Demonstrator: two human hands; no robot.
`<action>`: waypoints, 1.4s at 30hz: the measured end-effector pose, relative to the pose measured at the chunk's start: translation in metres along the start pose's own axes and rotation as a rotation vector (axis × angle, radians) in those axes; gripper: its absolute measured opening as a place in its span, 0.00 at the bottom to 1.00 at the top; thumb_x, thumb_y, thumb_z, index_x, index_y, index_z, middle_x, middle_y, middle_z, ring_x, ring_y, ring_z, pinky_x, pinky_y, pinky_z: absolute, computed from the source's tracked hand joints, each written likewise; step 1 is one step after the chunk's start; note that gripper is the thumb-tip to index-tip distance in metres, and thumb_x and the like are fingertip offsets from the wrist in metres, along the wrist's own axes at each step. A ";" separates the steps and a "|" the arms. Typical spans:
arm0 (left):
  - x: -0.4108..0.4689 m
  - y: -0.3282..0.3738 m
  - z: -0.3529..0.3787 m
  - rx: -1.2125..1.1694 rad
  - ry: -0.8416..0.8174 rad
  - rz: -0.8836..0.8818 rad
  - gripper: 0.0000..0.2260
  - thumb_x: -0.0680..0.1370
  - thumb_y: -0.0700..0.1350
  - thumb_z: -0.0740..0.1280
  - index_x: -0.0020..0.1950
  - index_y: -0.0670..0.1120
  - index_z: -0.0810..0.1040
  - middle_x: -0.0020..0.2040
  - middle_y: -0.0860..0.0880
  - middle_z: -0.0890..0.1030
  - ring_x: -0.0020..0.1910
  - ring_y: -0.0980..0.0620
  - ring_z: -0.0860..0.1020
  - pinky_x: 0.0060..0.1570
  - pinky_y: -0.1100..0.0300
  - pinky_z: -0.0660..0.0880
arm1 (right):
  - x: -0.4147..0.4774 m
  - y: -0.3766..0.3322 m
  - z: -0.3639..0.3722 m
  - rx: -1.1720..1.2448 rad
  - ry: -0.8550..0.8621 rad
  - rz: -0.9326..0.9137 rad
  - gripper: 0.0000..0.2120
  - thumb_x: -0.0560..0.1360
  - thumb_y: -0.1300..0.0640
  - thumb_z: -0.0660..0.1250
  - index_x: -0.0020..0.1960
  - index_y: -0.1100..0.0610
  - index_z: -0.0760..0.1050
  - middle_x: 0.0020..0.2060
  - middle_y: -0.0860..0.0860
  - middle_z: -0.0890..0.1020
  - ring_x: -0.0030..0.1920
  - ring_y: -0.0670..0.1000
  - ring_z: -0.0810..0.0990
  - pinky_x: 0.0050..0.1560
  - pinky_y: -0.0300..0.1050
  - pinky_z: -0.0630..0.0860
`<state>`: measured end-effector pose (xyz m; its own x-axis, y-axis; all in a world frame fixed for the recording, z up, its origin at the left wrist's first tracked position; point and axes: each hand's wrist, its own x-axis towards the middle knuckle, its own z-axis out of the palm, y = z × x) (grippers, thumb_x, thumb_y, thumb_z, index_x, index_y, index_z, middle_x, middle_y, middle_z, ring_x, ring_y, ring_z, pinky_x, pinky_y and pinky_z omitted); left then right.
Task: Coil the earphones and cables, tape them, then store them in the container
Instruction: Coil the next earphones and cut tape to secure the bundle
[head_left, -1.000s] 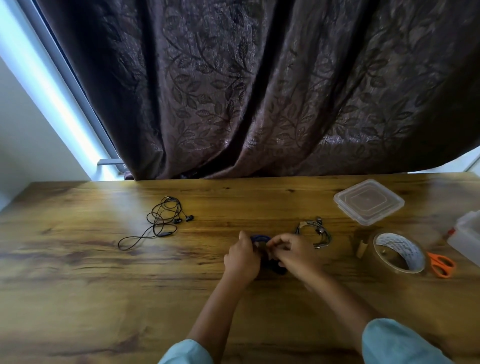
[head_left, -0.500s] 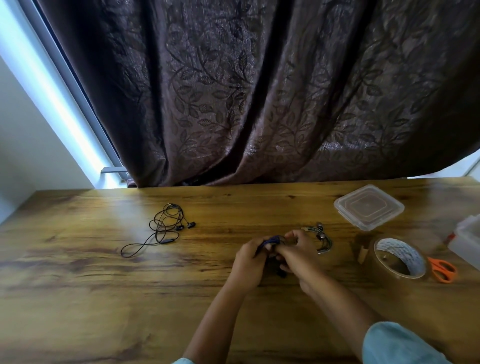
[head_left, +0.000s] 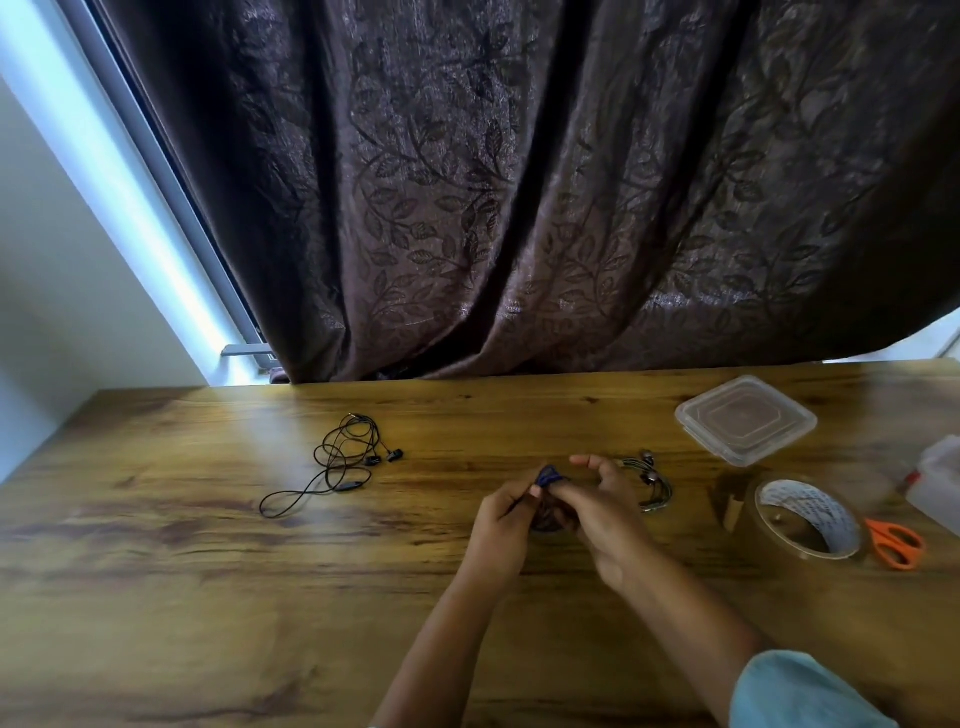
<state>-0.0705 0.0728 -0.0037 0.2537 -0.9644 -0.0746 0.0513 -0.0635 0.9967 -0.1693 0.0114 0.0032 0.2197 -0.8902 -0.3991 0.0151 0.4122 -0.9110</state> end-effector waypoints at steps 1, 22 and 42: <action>0.000 0.000 0.000 -0.006 0.013 -0.004 0.14 0.81 0.38 0.56 0.46 0.45 0.81 0.40 0.53 0.84 0.44 0.57 0.81 0.50 0.61 0.77 | -0.001 0.000 0.001 -0.006 -0.003 -0.005 0.19 0.72 0.65 0.70 0.59 0.53 0.70 0.47 0.57 0.81 0.43 0.53 0.81 0.42 0.47 0.79; 0.007 0.001 -0.009 -0.044 0.048 -0.030 0.12 0.80 0.37 0.58 0.58 0.46 0.79 0.55 0.47 0.81 0.56 0.51 0.79 0.56 0.57 0.77 | -0.007 -0.012 -0.004 -0.179 -0.050 -0.085 0.20 0.72 0.64 0.71 0.58 0.50 0.68 0.44 0.55 0.84 0.42 0.49 0.82 0.37 0.39 0.77; -0.006 0.005 -0.002 0.057 -0.036 0.119 0.12 0.78 0.27 0.52 0.43 0.38 0.70 0.39 0.48 0.73 0.35 0.64 0.74 0.38 0.71 0.71 | -0.009 -0.011 0.004 -0.260 0.085 -0.130 0.24 0.71 0.64 0.70 0.62 0.50 0.66 0.41 0.56 0.83 0.42 0.53 0.82 0.39 0.43 0.77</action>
<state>-0.0701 0.0787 0.0020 0.2198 -0.9745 0.0447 -0.0320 0.0386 0.9987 -0.1679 0.0152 0.0170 0.1493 -0.9497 -0.2751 -0.2153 0.2403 -0.9465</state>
